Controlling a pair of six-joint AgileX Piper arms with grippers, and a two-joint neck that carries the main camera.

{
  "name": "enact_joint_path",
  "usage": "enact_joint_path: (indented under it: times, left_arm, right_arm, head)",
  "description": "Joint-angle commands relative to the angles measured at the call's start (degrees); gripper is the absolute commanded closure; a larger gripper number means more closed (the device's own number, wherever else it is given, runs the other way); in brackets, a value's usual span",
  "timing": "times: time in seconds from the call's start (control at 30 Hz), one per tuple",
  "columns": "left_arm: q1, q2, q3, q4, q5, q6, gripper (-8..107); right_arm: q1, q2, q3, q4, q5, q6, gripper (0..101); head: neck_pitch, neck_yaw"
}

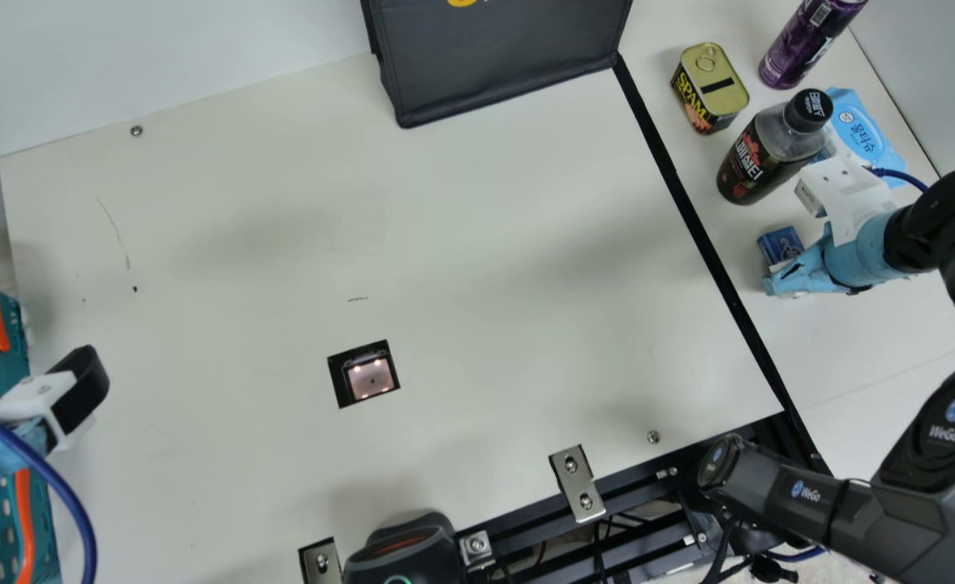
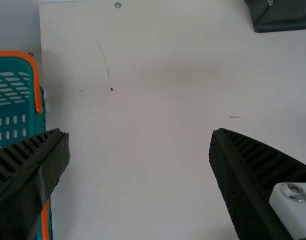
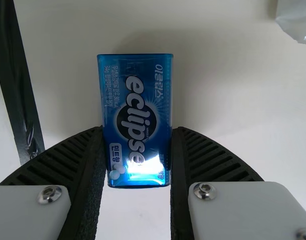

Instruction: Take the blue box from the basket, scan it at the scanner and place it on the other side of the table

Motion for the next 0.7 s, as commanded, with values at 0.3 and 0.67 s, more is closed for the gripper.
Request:
enact_joint_path:
  times: [0.3,0.67]
  left_arm:
    - [0.00,0.00,0.00,0.00,0.00,0.00,9]
    - [0.00,0.00,0.00,0.00,0.00,0.00,9]
  right_arm:
    - [0.43,0.09,0.20,-0.09,-0.06,1.07,45]
    - [1.75,-4.48,-0.50,-2.34,2.16,3.56,8]
  head:
    - [-1.66,-0.13]
    - [-1.66,-0.13]
